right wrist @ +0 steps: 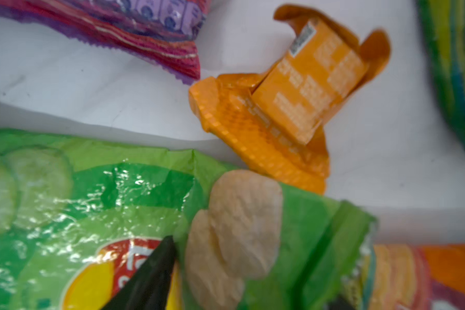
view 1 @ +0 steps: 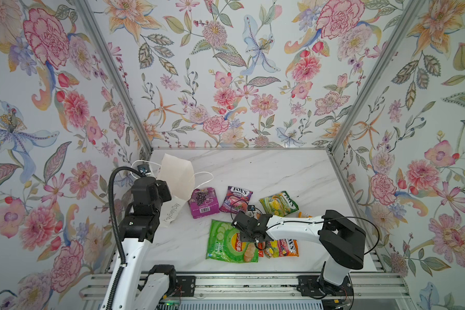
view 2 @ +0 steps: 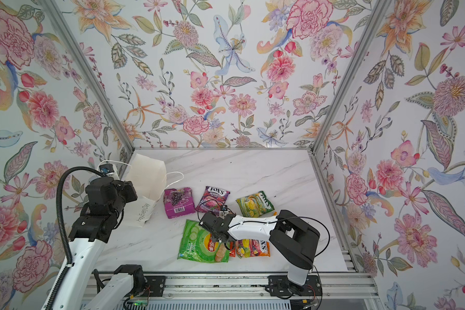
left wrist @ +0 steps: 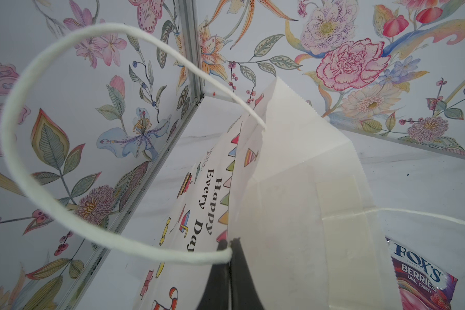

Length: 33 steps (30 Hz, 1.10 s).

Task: Place the snacks into the paper bag
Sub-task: 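Close the right gripper on the edge of the green Lay's chip bag, then lift the green Lay's bag with the right gripper over the paper bag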

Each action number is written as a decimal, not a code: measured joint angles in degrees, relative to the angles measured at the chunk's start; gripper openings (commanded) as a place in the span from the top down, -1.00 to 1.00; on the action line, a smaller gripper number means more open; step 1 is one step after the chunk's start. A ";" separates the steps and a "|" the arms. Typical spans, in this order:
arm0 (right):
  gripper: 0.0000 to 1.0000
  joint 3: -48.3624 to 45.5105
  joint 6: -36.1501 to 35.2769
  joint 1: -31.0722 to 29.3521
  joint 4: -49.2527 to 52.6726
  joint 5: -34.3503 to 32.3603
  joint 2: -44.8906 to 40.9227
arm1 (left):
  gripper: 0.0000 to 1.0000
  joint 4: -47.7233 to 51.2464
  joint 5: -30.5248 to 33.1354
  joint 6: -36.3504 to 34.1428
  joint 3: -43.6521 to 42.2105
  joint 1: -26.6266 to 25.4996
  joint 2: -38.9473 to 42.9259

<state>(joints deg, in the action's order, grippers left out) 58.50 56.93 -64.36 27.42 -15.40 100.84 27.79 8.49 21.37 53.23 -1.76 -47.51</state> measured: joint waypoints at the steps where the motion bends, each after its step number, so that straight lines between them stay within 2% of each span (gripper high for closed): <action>1: 0.38 0.02 -0.17 0.00 -0.24 0.00 -0.02 | 1.00 0.00 -0.42 0.00 0.00 0.00 -0.02; 7: 0.53 -0.46 -0.63 0.07 -0.28 -0.07 -2.97 | 1.00 0.02 -1.95 0.00 0.00 0.00 -0.17; 14: 1.00 -1.31 -2.29 0.74 0.04 -0.04 -8.59 | 1.00 0.02 -4.09 0.02 0.00 -0.02 -0.68; 20: 1.00 -1.31 -4.15 1.16 0.42 0.57 -11.54 | 1.00 0.04 -5.49 0.00 0.00 -0.13 -0.81; 28: 1.00 0.87 -8.74 3.80 0.46 2.75 -25.40 | 1.00 0.15 -6.67 -1.03 0.17 -1.53 -0.68; 33: 1.00 5.11 -11.87 5.99 0.46 4.09 -30.10 | 1.00 0.63 -6.71 -1.03 0.87 -2.36 -0.52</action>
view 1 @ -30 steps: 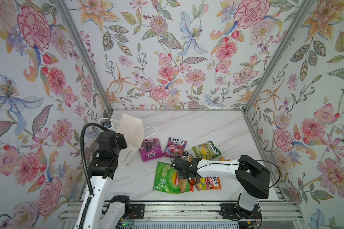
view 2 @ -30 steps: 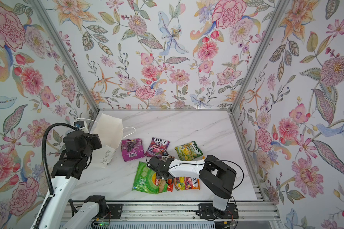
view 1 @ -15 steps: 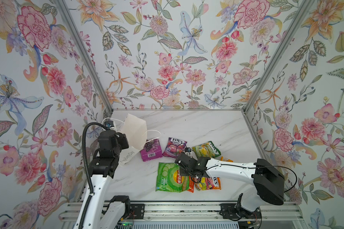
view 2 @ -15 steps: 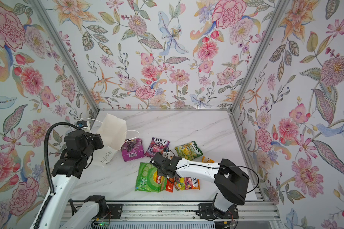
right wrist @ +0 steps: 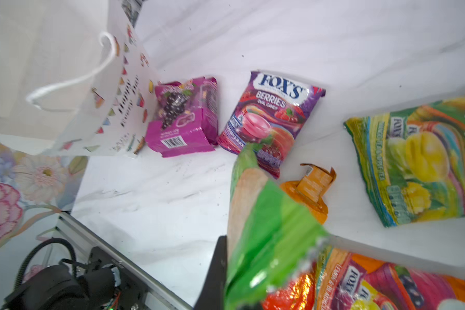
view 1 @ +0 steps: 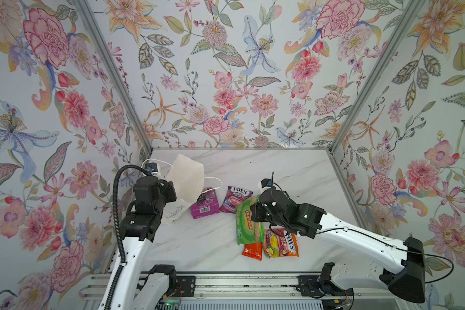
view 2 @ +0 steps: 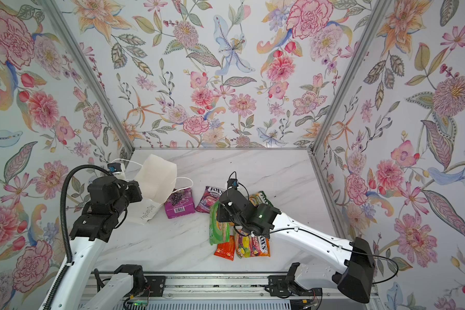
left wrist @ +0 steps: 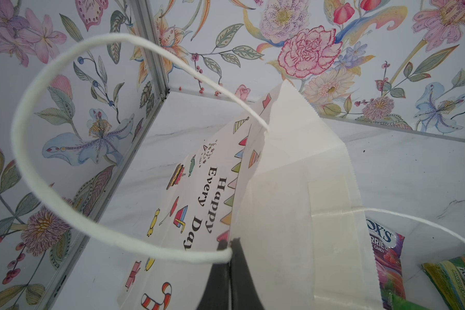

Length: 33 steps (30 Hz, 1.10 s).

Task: Place the snacks into the paper bag
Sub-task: 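Lift the green Lay's bag with the right gripper over the paper bag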

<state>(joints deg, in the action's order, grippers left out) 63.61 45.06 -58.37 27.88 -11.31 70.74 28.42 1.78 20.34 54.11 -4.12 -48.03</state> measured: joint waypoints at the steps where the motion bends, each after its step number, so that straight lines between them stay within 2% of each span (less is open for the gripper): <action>1: 1.00 0.98 -0.74 0.39 0.00 0.26 -0.63 | 1.00 0.02 -0.09 0.00 0.11 -0.09 0.07; 7: 1.00 8.00 -4.76 1.95 -0.04 0.85 -2.38 | 1.00 0.04 -0.17 0.00 0.22 -0.72 0.15; 14: 1.00 22.03 -10.34 3.96 -0.02 1.97 -0.68 | 1.00 -0.04 -1.68 0.00 0.31 -1.62 0.15; 21: 1.00 39.87 -13.86 4.68 -0.74 4.74 8.87 | 1.00 -0.13 -2.08 -0.02 0.31 -2.23 0.22; 33: 1.00 58.16 -12.22 3.67 -0.96 11.85 29.59 | 1.00 -0.22 -2.69 -0.02 0.31 -2.34 0.13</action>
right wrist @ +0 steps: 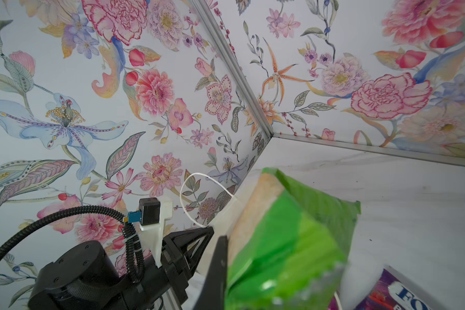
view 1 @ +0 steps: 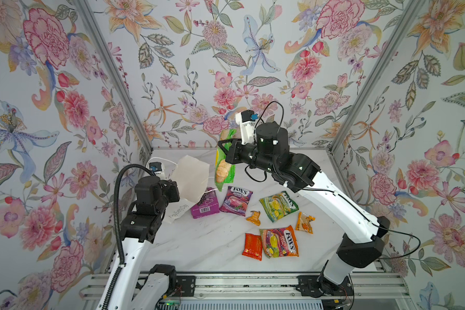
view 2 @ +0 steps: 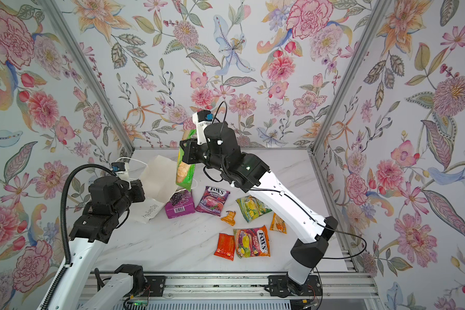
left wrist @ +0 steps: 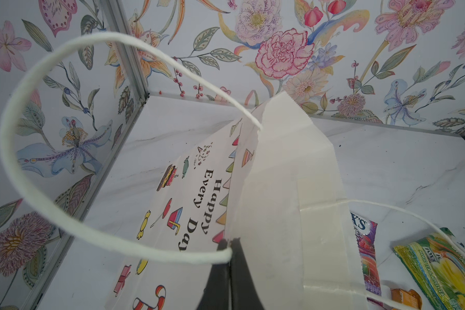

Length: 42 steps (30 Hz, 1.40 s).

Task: Place the snacks into the paper bag
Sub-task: 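Lift the green Lay's bag with the right gripper over the paper bag, then lower the Lay's bag into the paper bag held by the left gripper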

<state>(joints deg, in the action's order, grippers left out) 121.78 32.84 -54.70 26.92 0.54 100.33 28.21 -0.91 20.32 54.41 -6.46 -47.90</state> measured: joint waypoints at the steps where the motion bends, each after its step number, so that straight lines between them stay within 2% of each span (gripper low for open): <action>1: 1.00 1.09 0.22 -0.15 -0.02 0.26 1.18 | 1.00 -0.07 -0.17 0.02 0.00 -0.07 -0.09; 9: 1.00 7.13 2.27 -1.55 -0.09 2.38 8.33 | 1.00 -0.92 -0.81 0.04 -0.02 -0.55 0.48; 21: 1.00 7.67 5.88 -3.58 -0.13 5.16 14.45 | 1.00 -1.27 -0.76 0.09 -0.15 -0.70 1.31; 34: 1.00 7.67 8.44 -3.15 -1.25 6.38 15.21 | 1.00 -1.51 -0.46 0.07 -1.68 -0.70 1.38; 42: 1.00 13.44 10.51 -2.97 -3.17 8.68 17.88 | 1.00 -2.73 -0.63 0.61 -1.68 -0.70 1.62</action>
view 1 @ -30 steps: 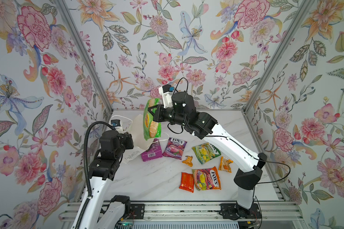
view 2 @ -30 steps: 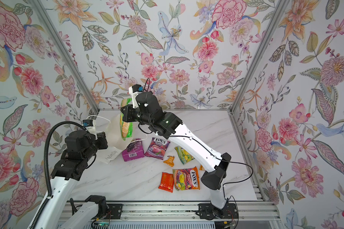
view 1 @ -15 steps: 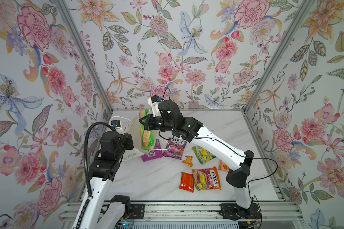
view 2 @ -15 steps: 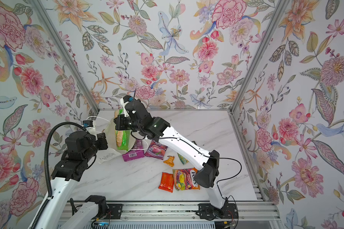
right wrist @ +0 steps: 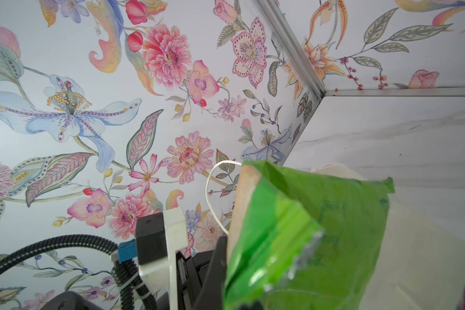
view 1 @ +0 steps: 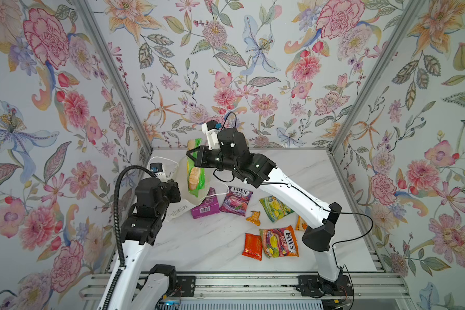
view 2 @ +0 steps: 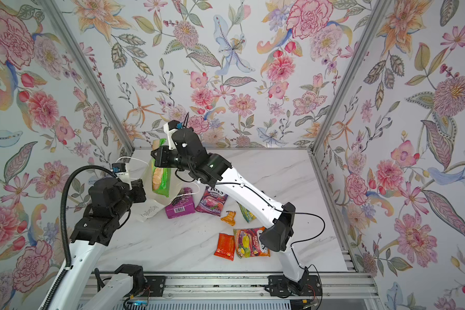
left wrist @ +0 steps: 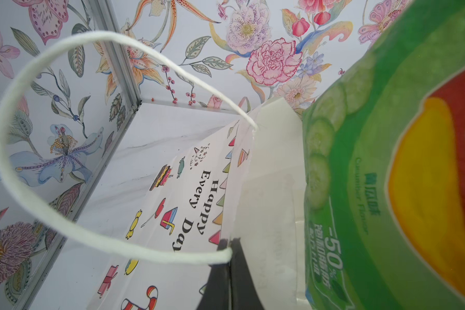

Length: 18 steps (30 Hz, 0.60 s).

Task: Place the snacks into the paper bag
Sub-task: 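Lower the Lay's bag into the paper bag held by the left gripper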

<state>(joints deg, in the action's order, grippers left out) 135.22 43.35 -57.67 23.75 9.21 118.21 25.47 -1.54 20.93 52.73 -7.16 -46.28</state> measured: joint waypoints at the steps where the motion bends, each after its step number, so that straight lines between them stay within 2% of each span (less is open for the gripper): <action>1: 1.00 0.13 0.35 -0.07 -0.07 0.44 0.37 | 1.00 -0.02 0.02 0.15 0.00 0.00 0.04; 18: 1.00 -3.04 1.05 -3.32 -0.94 1.05 0.55 | 1.00 -1.68 0.44 2.91 0.00 0.00 -0.81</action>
<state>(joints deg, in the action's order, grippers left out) 132.18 44.40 -60.99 22.81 10.26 118.76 23.79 -1.10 23.83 52.73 -7.16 -47.09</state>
